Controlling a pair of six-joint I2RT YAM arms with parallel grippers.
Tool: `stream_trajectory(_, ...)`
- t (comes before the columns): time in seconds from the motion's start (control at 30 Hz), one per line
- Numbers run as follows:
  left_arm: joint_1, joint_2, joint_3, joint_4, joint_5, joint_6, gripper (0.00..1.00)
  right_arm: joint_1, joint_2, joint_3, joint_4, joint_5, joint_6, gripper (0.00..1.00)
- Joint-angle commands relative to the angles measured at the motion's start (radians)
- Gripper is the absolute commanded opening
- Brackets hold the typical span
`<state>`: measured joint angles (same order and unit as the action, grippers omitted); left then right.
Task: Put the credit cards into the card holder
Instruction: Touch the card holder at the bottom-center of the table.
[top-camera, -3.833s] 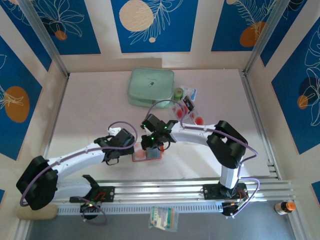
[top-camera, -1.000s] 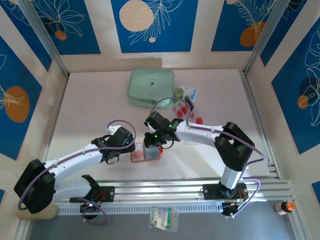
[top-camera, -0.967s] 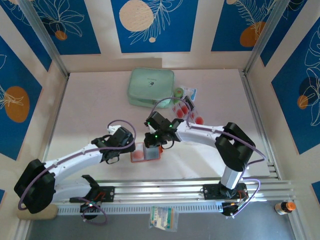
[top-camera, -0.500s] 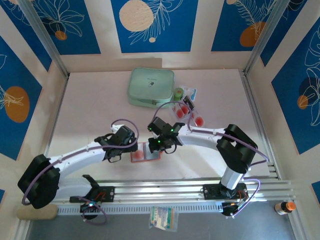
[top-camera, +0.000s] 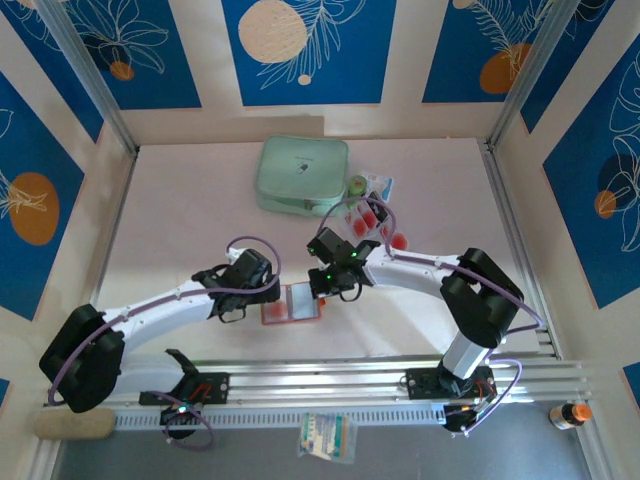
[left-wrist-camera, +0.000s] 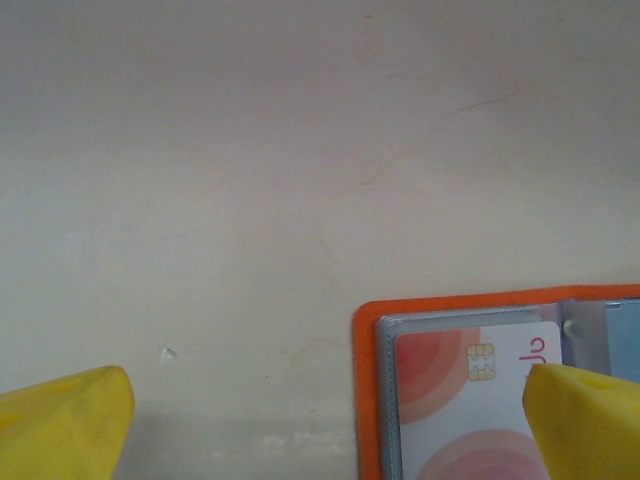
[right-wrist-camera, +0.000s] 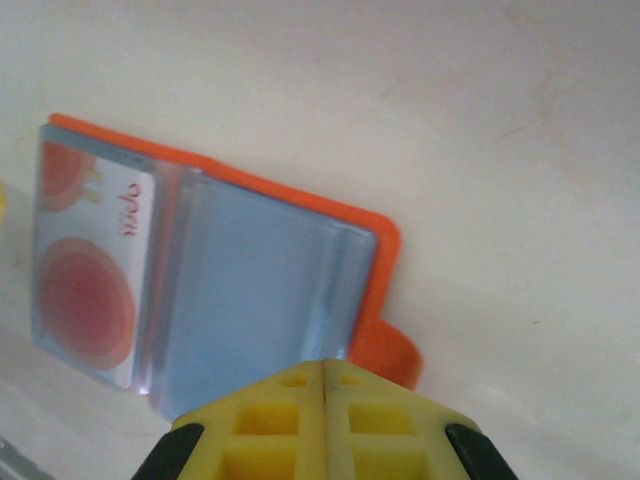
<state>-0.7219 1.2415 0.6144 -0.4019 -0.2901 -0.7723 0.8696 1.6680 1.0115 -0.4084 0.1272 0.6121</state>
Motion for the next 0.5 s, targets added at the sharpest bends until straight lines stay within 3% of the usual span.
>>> stream_trajectory(0.0, 0.01, 0.009, 0.028, 0.007, 0.024, 0.025, 1.0, -0.012, 0.009, -0.031, -0.013, 0.025, -0.02, 0.02)
stream_trajectory(0.47, 0.01, 0.025, 0.038, 0.043, 0.086, 0.027, 1.0, -0.061, -0.038, -0.124, -0.033, 0.078, -0.025, 0.02)
